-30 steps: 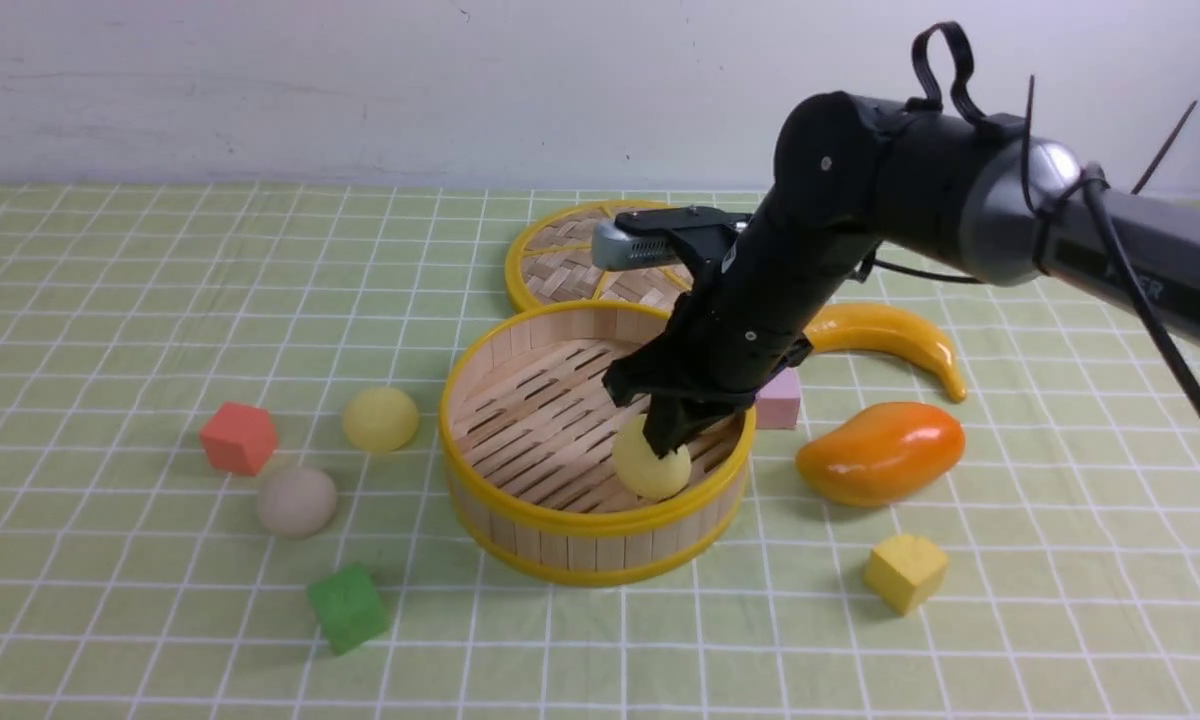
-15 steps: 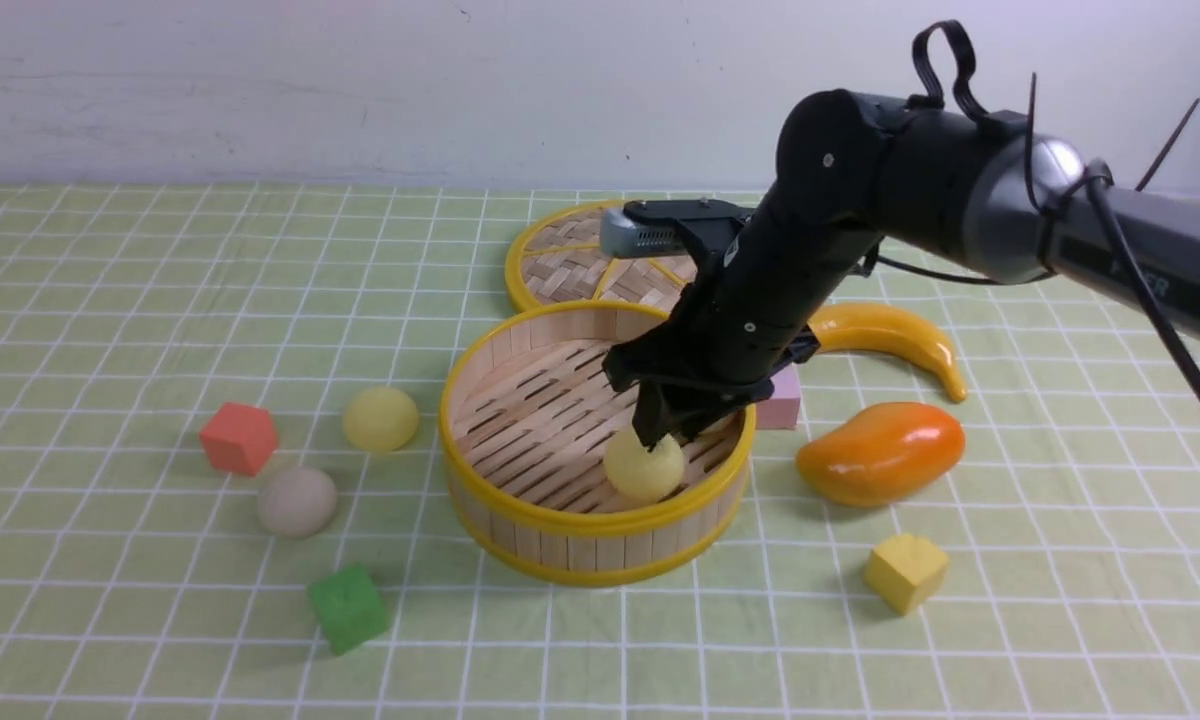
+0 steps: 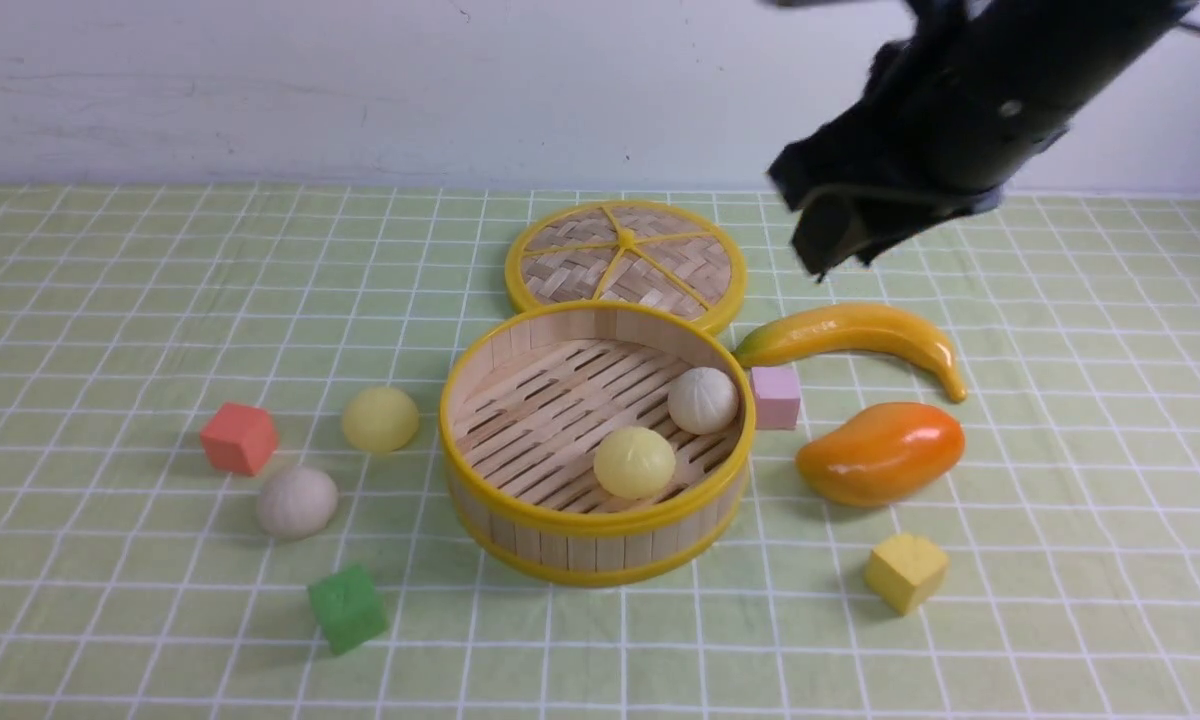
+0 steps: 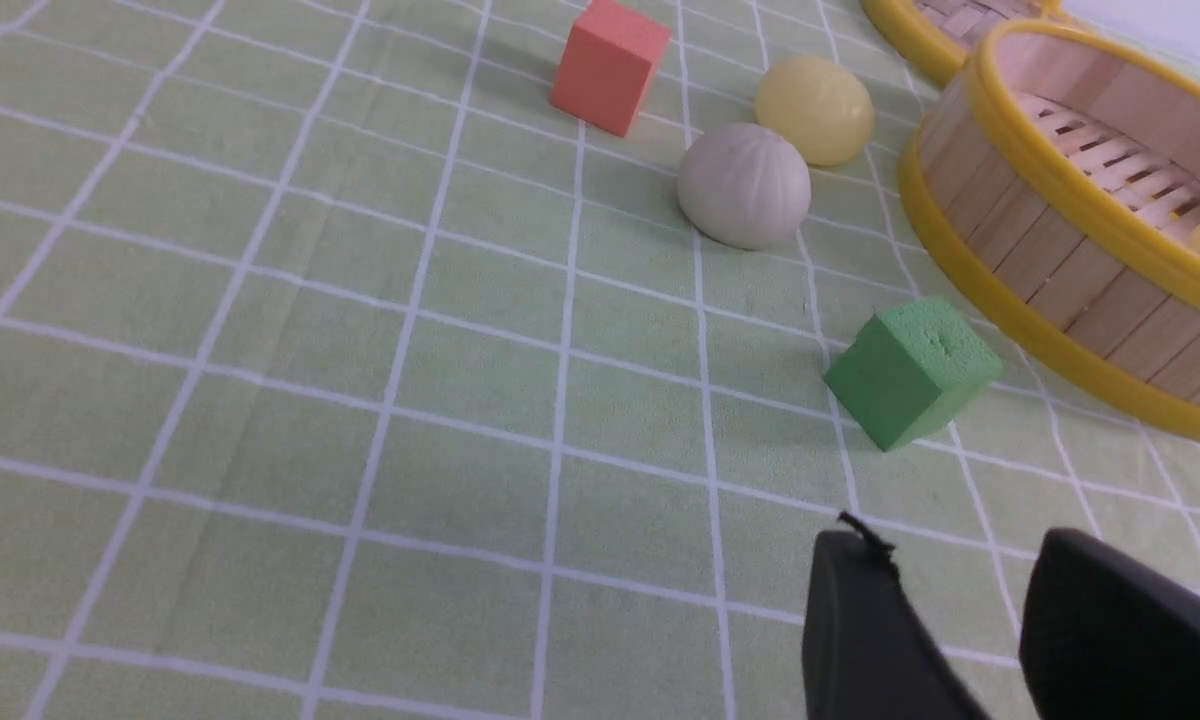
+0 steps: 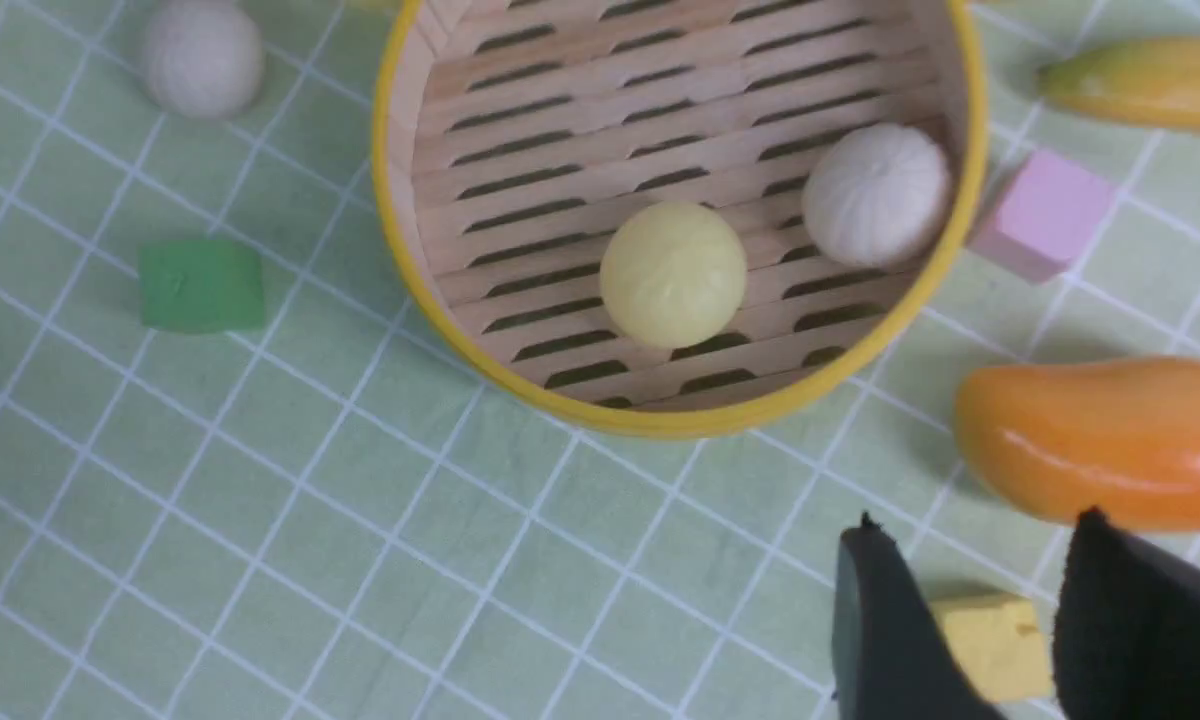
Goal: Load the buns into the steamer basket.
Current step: Use the left arm to grab a steamed stuffed bun
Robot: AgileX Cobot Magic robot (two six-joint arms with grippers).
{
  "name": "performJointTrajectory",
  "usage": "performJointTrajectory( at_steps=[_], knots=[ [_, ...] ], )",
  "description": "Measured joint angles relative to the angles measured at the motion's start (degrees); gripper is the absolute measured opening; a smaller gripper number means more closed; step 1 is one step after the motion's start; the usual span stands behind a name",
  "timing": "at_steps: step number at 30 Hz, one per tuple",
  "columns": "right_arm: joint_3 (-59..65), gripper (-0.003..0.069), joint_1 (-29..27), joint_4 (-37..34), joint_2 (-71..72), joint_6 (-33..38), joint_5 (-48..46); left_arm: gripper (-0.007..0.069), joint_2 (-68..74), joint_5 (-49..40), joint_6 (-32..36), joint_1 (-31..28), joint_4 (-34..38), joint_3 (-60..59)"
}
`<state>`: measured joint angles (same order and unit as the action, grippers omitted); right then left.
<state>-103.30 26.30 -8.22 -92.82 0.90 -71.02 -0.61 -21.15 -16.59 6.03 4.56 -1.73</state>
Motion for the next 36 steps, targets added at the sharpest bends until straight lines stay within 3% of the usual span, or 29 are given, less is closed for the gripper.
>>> performJointTrajectory(
  at_steps=[12, 18, 36],
  knots=[
    [33.2, -0.0013, 0.0, 0.4, 34.5, -4.9, 1.8, 0.0238, 0.0, 0.0, 0.0, 0.0, 0.0, 0.0],
    [46.1, -0.0020, 0.0, 0.3, 46.7, -4.3, 9.1, 0.0238, 0.0, 0.0, 0.0, 0.0, 0.0, 0.0],
    [49.1, -0.0014, -0.2, 1.4, 55.8, -4.8, 2.8, 0.0238, 0.0, 0.0, 0.0, 0.0, 0.0, 0.0]
  ],
)
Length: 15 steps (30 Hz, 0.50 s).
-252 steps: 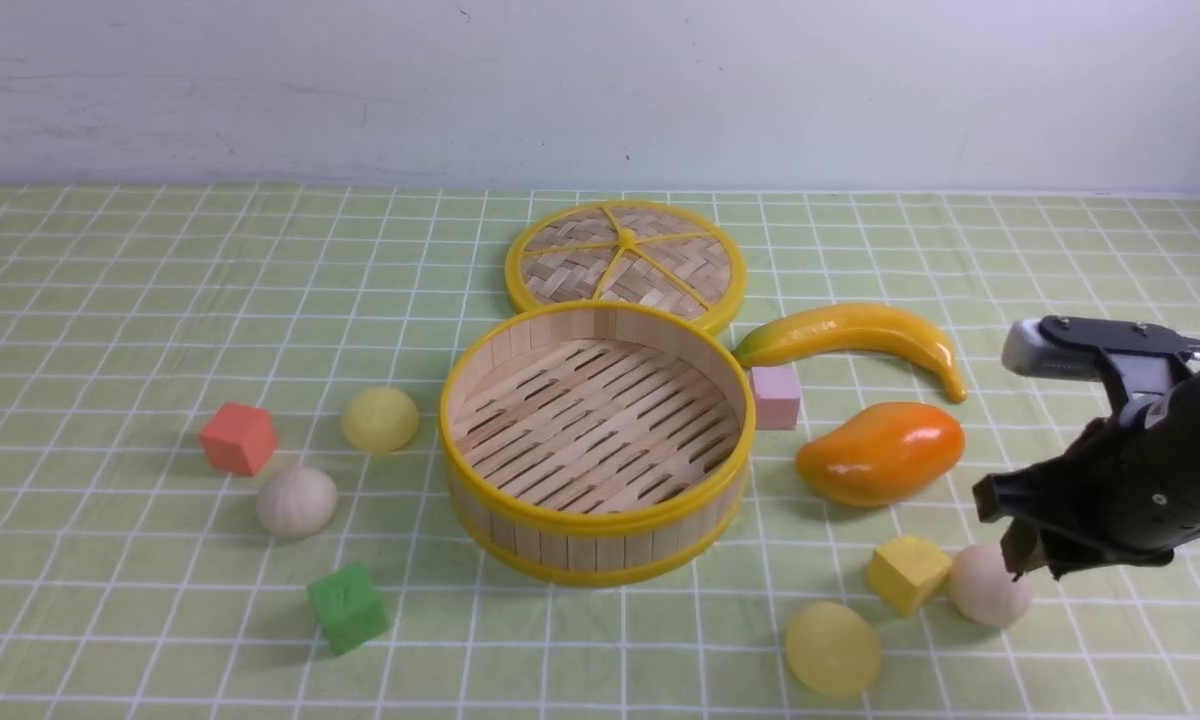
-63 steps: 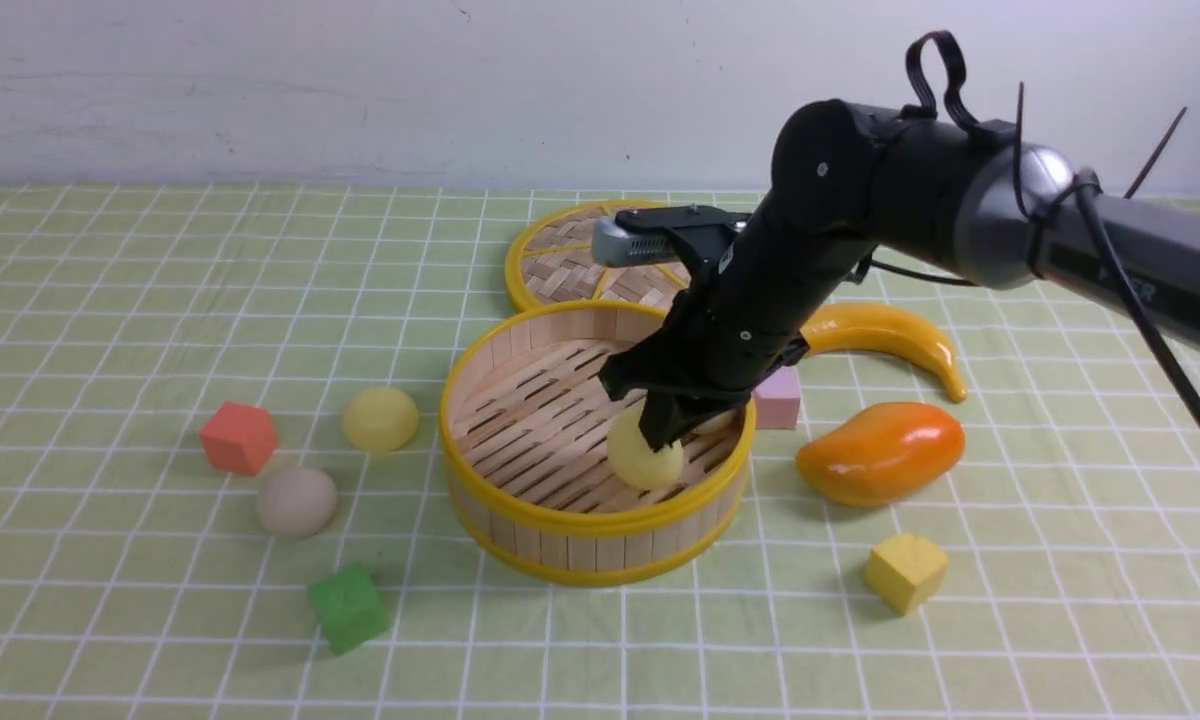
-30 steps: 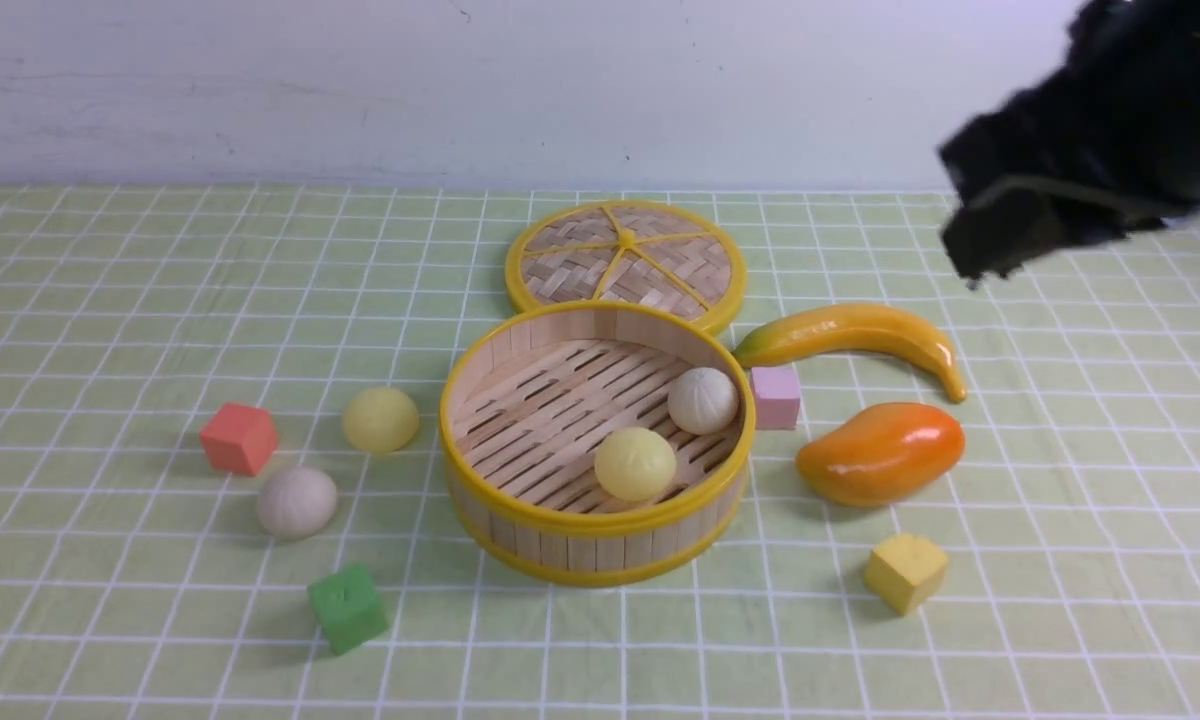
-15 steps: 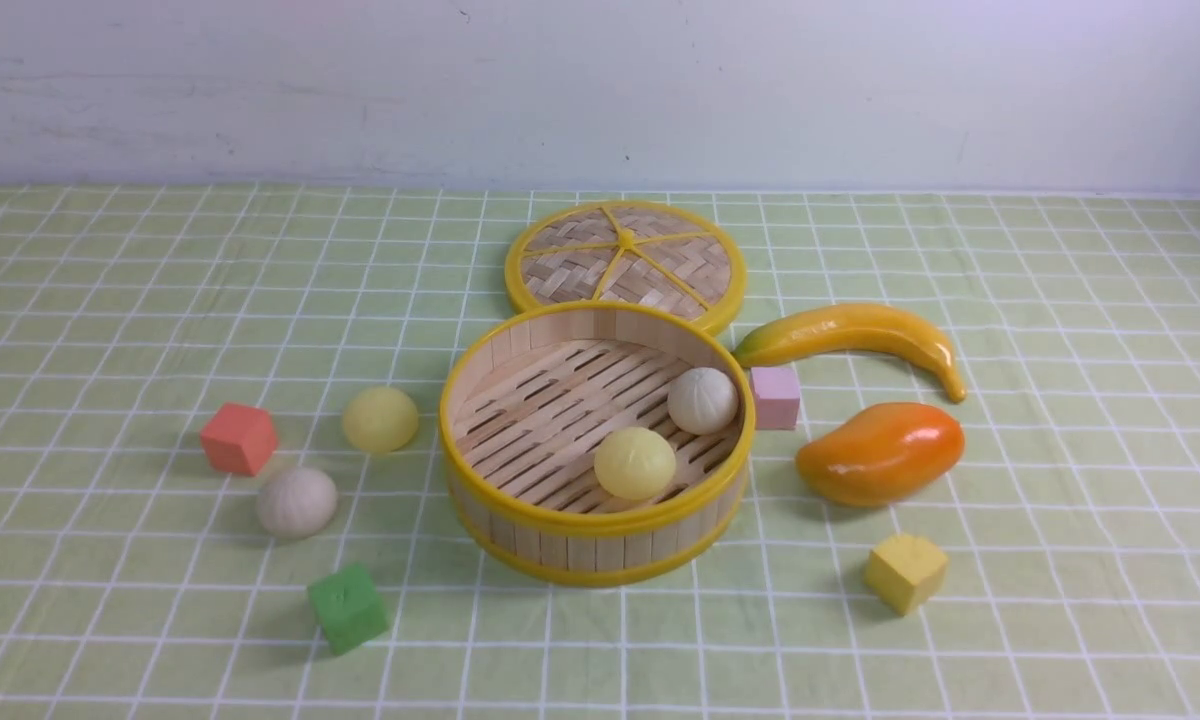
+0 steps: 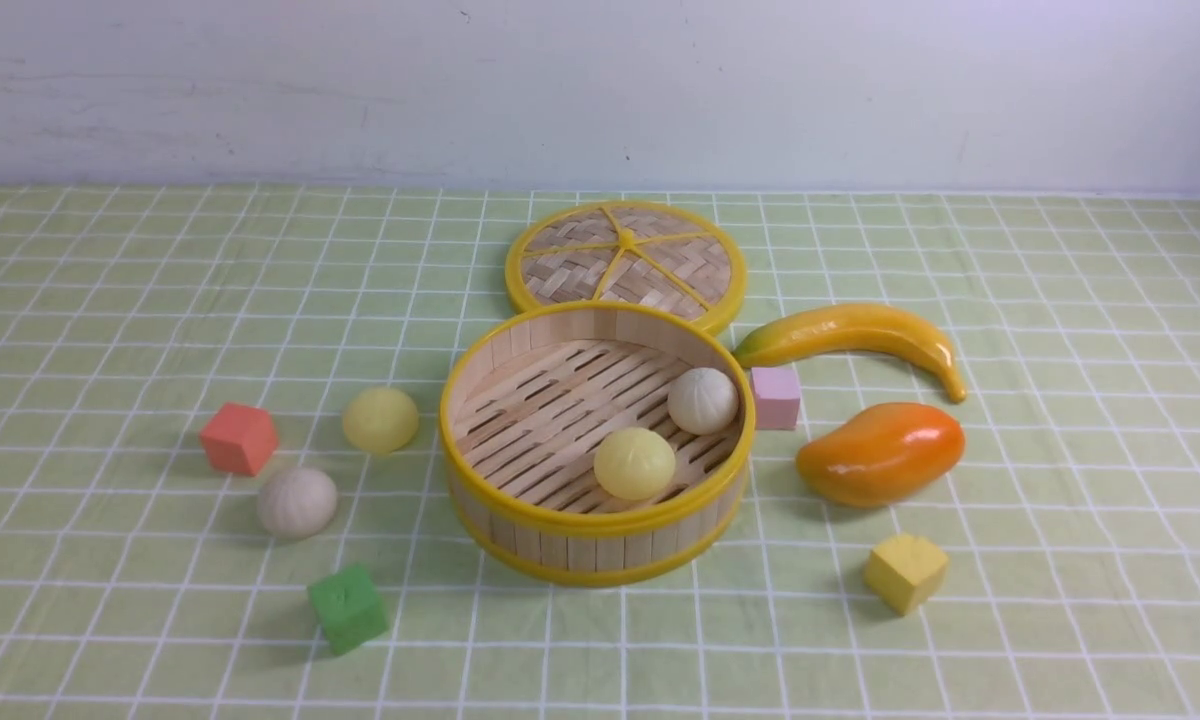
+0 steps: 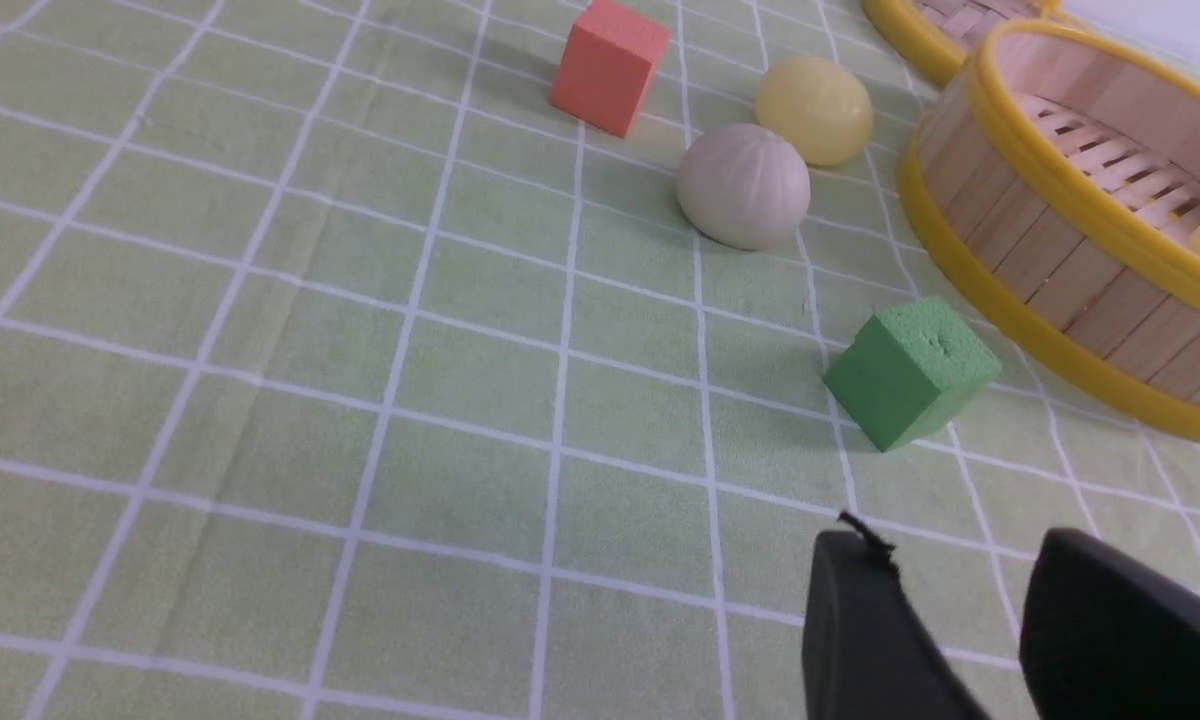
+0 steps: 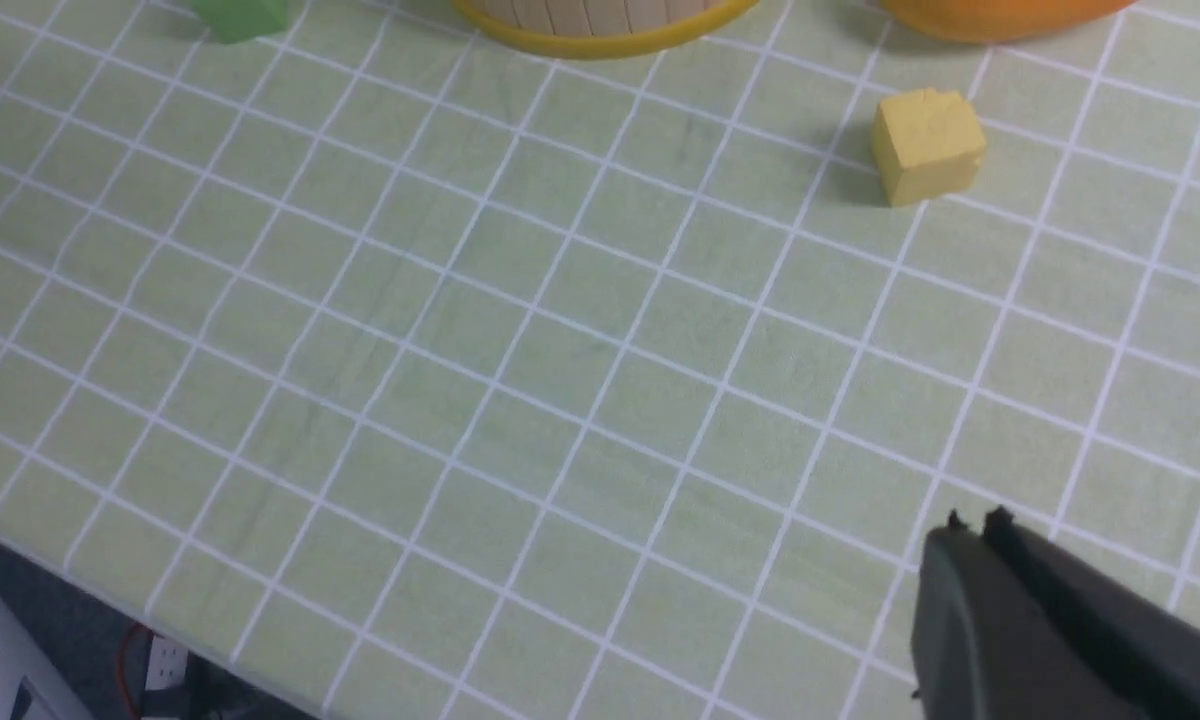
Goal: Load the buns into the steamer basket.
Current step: Use the left arm to grab a steamed stuffed bun
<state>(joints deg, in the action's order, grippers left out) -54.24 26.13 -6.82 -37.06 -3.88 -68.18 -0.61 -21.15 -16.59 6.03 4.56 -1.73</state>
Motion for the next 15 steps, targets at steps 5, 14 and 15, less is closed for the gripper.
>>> performJointTrajectory(
  at_steps=[5, 14, 15],
  knots=[
    [1.0, -0.0009, -8.8, 4.8, 6.1, 0.2, 6.7, 0.0238, 0.0, 0.0, 0.0, 0.0, 0.0, 0.0],
    [21.4, -0.0005, -28.2, 8.5, 22.9, 0.2, 30.8, 0.0238, 0.0, 0.0, 0.0, 0.0, 0.0, 0.0],
    [24.9, -0.0003, -29.3, 8.6, 24.9, 0.2, 33.3, 0.0238, 0.0, 0.0, 0.0, 0.0, 0.0, 0.0]
  ],
)
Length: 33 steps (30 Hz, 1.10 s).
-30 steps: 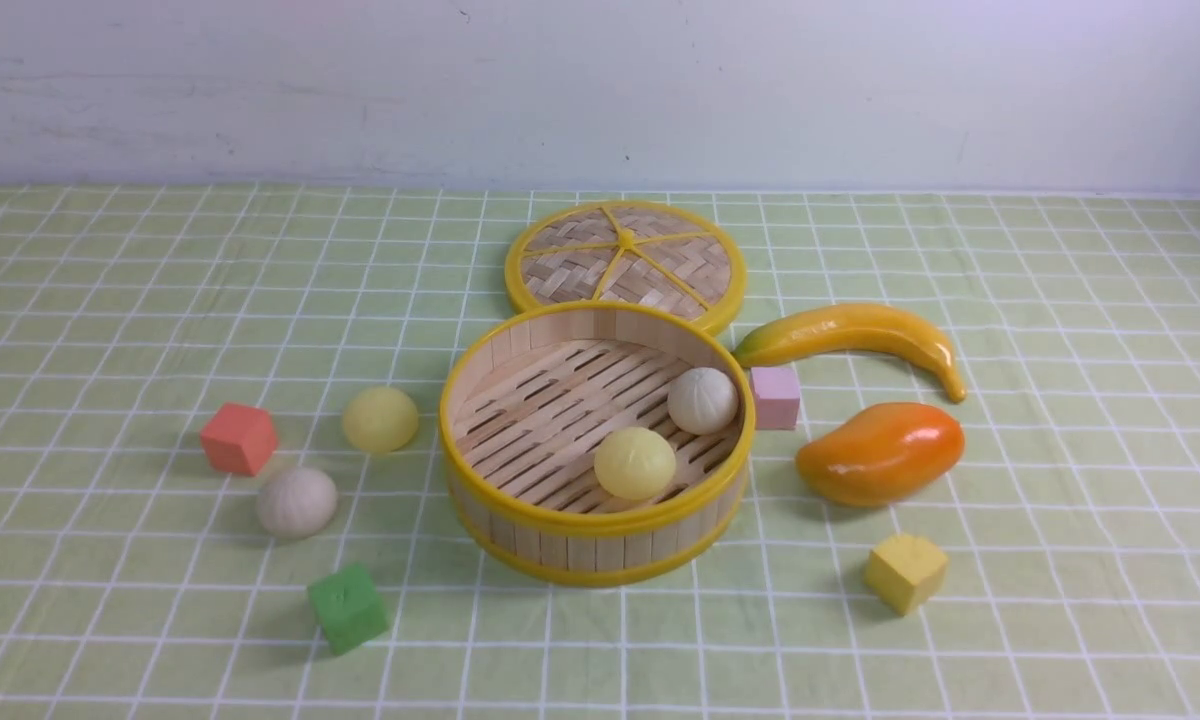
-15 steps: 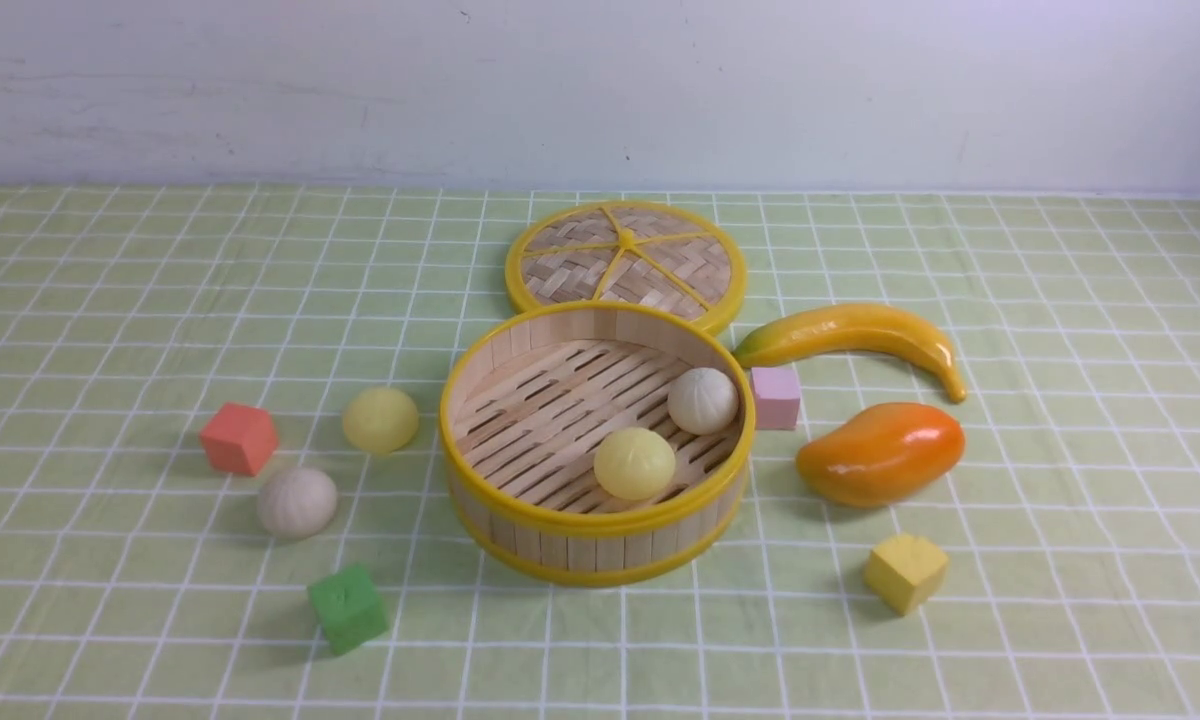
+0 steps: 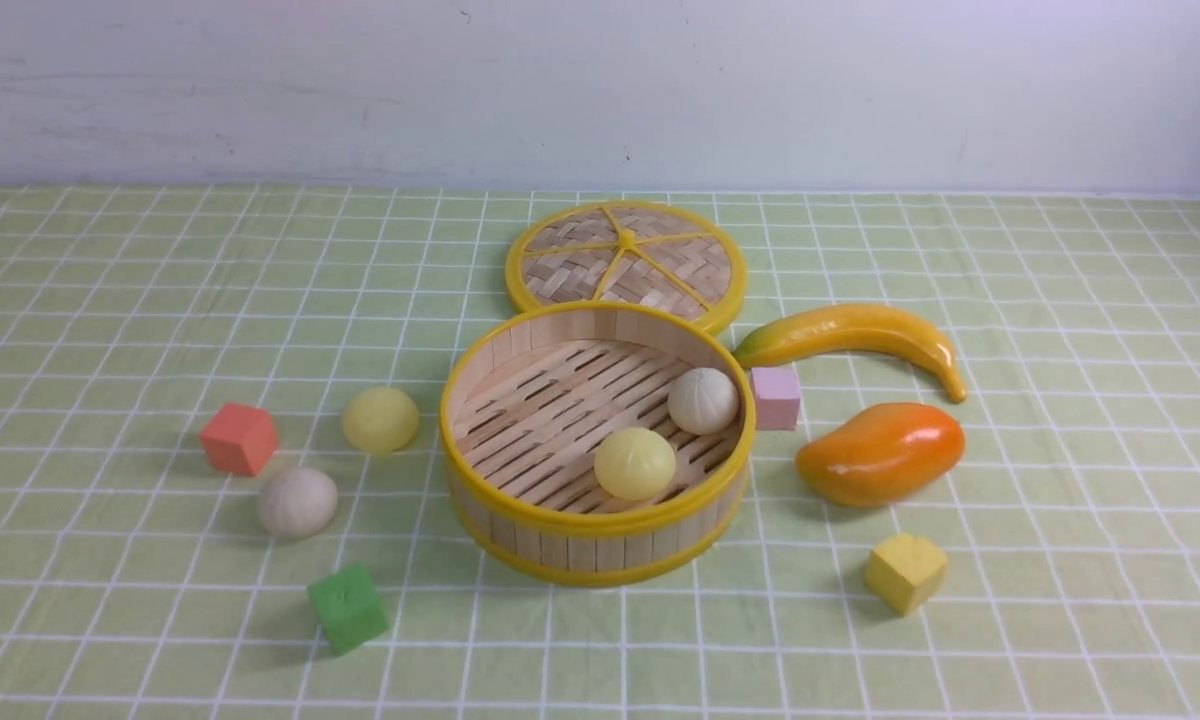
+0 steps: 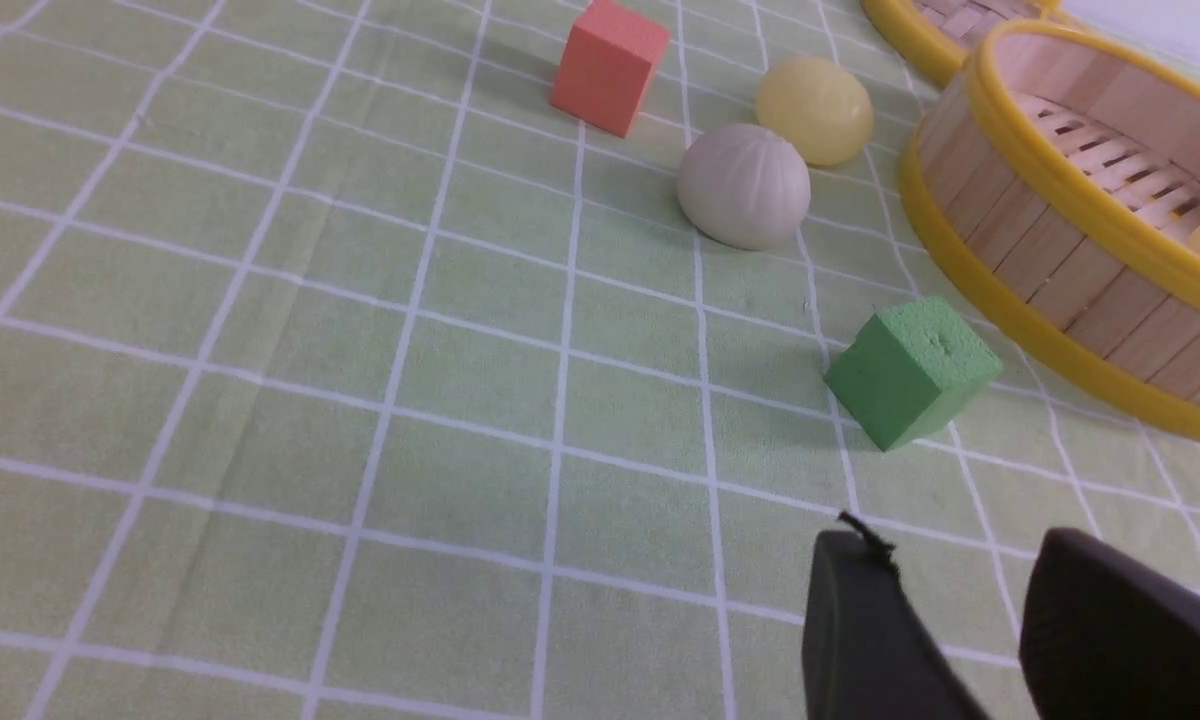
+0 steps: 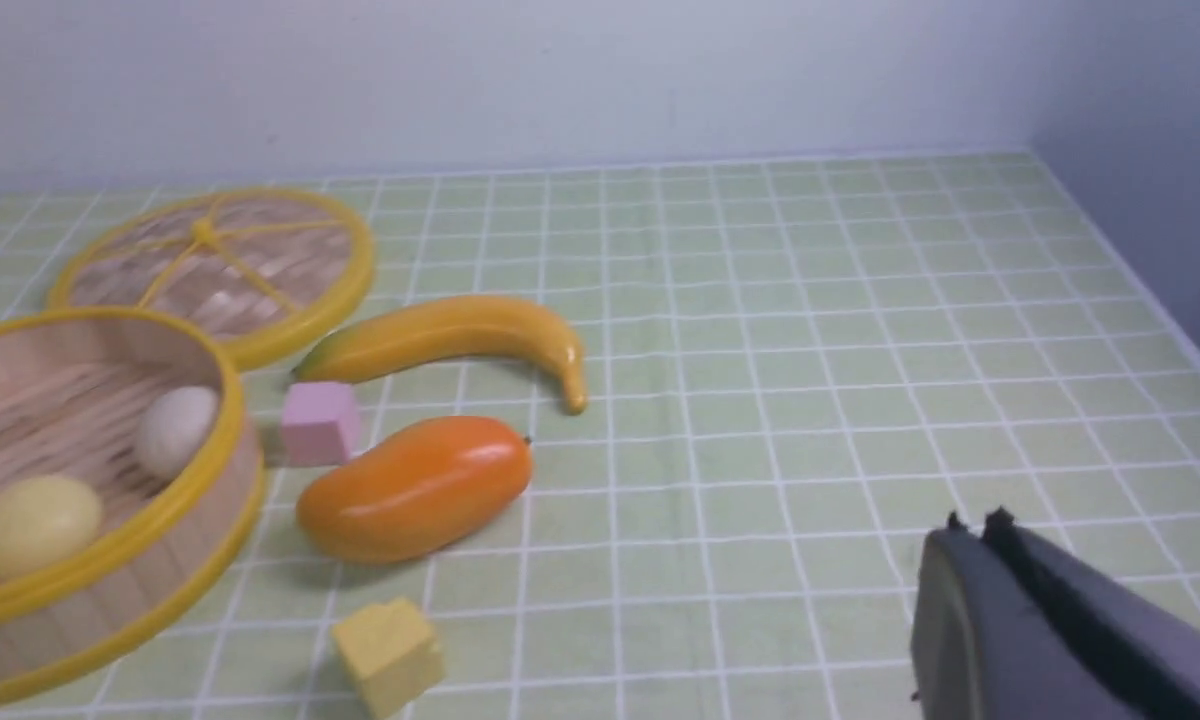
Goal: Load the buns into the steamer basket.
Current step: Use the left arm to grab a steamed stuffed bun
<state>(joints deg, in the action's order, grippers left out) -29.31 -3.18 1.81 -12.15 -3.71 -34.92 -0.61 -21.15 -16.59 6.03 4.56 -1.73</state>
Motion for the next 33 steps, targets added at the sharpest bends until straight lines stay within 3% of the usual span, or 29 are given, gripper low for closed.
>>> performJointTrajectory(
  at_steps=[5, 10, 18, 33],
  knots=[
    [17.2, 0.0001, -2.2, 0.2, 7.5, 0.0, 9.8, 0.0238, 0.0, 0.0, 0.0, 0.0, 0.0, 0.0],
    [29.9, 0.0004, -2.2, -0.3, 12.2, -0.2, 11.3, 0.0238, 0.0, 0.0, 0.0, 0.0, 0.0, 0.0],
    [30.2, 0.0015, -2.4, -4.5, 12.7, -1.1, 12.0, 0.0238, 0.0, -0.1, 0.0, 0.0, 0.0, 0.0],
    [30.2, 0.0036, -2.4, -5.3, 12.7, -1.1, 12.0, 0.0238, 0.0, -0.1, 0.0, 0.0, 0.0, 0.0]
  ],
)
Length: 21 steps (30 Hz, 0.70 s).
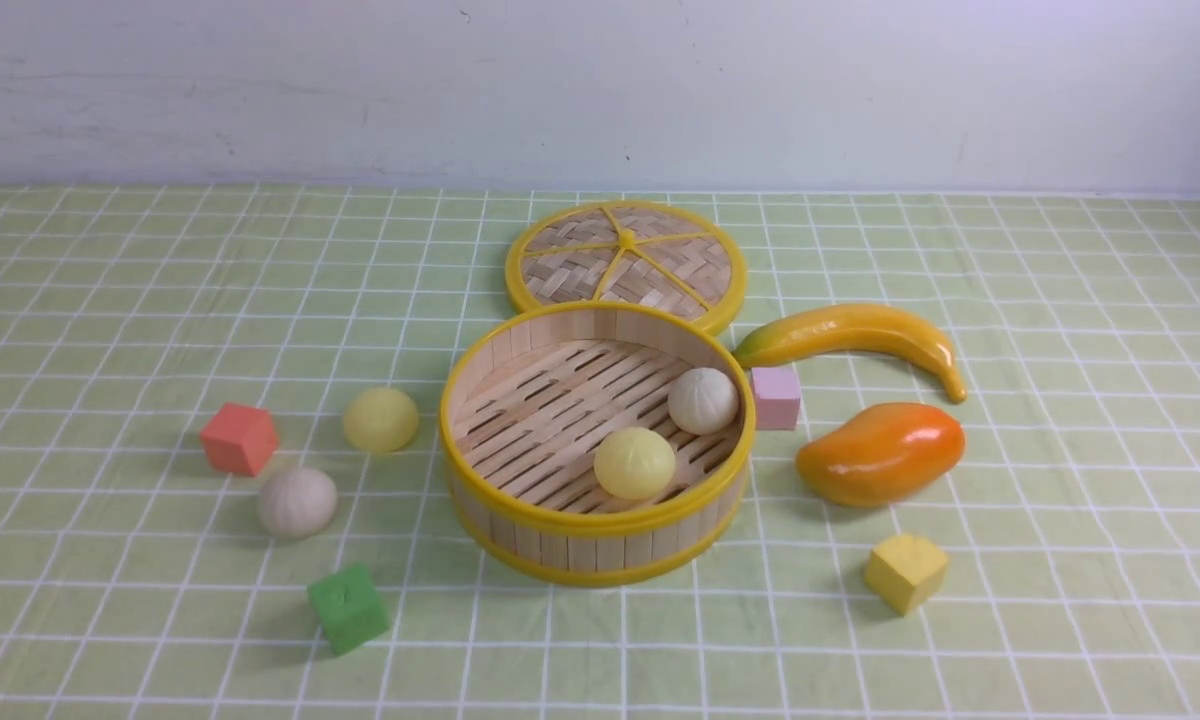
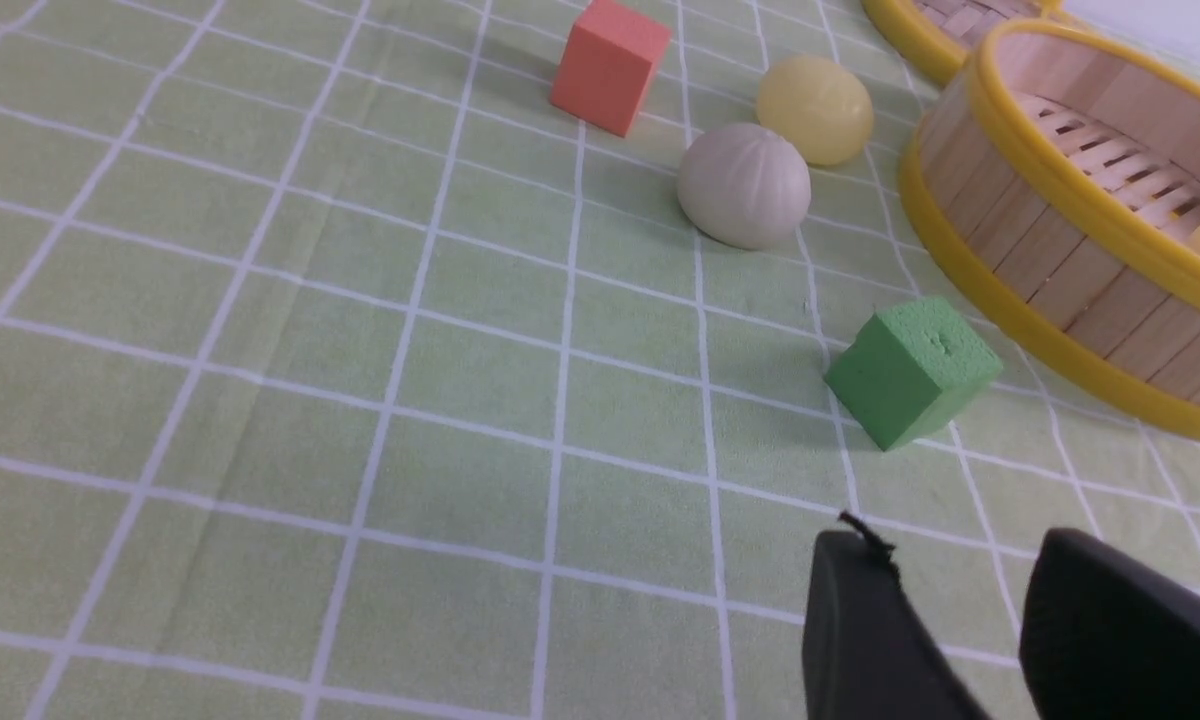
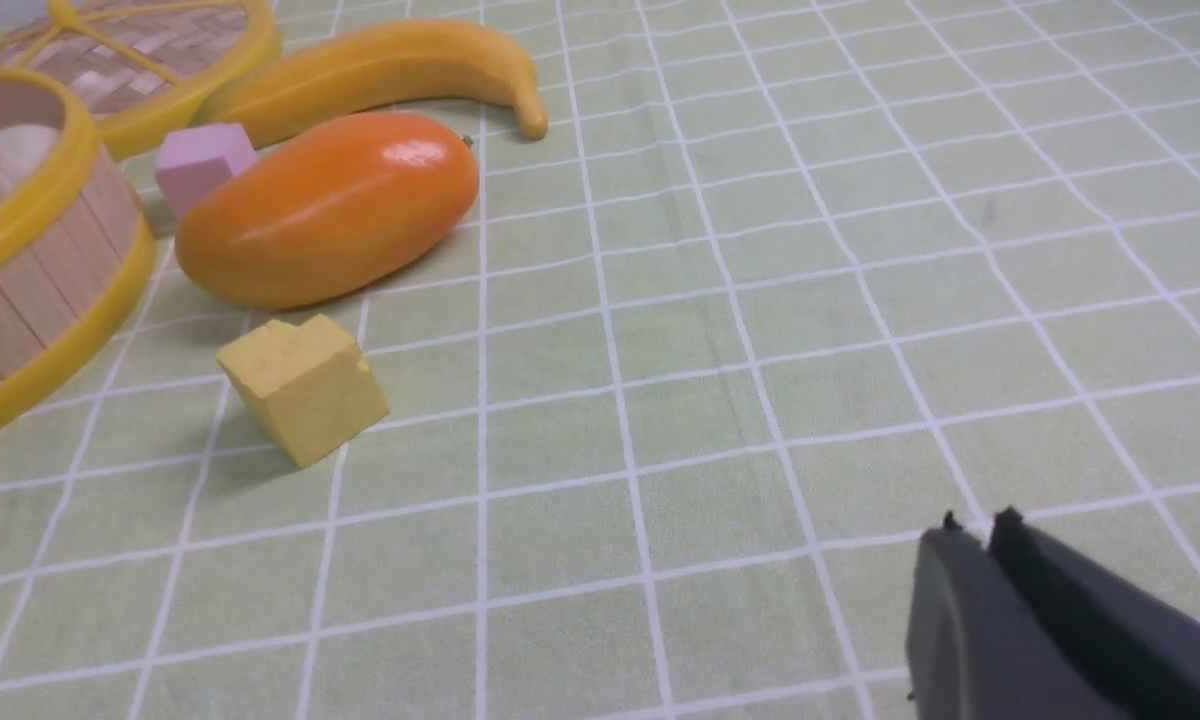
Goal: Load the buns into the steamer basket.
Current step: Use the left arm to grab a steamed stuffed bun
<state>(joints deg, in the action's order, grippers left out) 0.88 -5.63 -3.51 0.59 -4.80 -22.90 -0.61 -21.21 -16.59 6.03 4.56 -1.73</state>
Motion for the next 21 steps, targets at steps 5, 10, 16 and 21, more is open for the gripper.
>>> performJointTrajectory(
  at_steps=[5, 10, 16, 21],
  knots=[
    [0.0, 0.0041, 0.0, 0.0, 0.0, 0.0, 0.0, 0.0238, 0.0, 0.0, 0.0, 0.0, 0.0, 0.0],
    [0.0, 0.0045, 0.0, 0.0, 0.0, 0.0, 0.0, 0.0238, 0.0, 0.0, 0.0, 0.0, -0.1, 0.0],
    [0.0, 0.0054, 0.0, 0.0, 0.0, 0.0, 0.0, 0.0238, 0.0, 4.5, 0.2, 0.0, -1.3, 0.0],
    [0.0, 0.0062, 0.0, 0.0, 0.0, 0.0, 0.0, 0.0238, 0.0, 18.0, -4.2, 0.0, 3.4, 0.0]
  ],
)
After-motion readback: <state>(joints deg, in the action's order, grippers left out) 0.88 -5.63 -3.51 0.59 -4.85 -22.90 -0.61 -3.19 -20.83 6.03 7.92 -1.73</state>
